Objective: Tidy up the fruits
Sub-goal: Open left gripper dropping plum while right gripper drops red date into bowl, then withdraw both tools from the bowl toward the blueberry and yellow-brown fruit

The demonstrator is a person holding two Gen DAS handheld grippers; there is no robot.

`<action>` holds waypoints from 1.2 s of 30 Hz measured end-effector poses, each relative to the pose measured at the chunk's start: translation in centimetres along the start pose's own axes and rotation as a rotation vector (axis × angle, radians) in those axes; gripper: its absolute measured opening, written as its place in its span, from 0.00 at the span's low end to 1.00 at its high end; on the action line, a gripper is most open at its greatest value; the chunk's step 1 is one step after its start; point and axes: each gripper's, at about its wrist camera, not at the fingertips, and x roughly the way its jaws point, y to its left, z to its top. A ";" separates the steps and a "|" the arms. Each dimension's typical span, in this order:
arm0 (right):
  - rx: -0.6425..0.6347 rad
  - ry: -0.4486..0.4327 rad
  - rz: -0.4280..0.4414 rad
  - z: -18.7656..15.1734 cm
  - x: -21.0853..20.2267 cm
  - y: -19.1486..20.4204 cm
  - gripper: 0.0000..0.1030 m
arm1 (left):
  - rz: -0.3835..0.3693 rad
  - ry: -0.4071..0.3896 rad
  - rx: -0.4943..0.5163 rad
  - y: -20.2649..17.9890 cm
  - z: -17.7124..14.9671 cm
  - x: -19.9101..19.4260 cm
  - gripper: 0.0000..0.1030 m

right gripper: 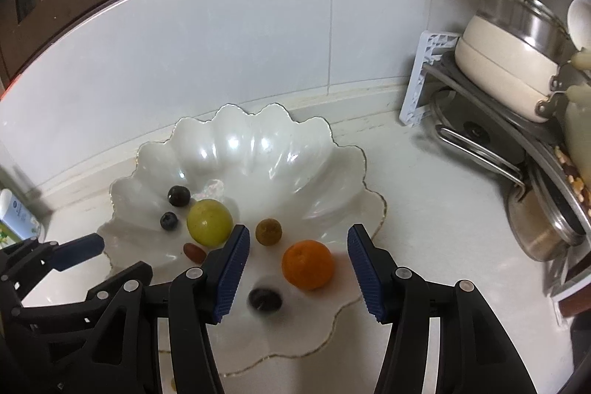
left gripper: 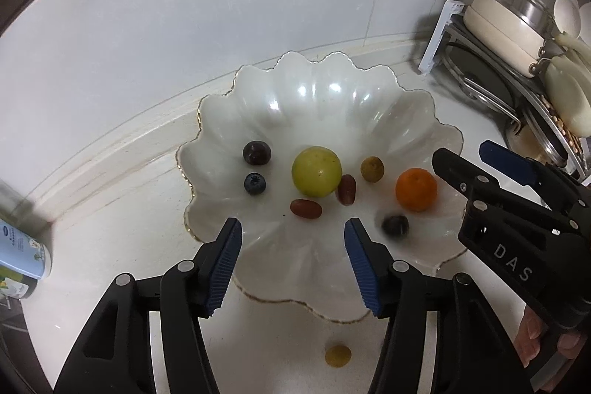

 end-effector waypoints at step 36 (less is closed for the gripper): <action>-0.077 -0.187 -0.018 -7.7 -12.0 3.3 0.54 | 0.075 -0.270 0.086 1.1 -8.3 -11.8 0.66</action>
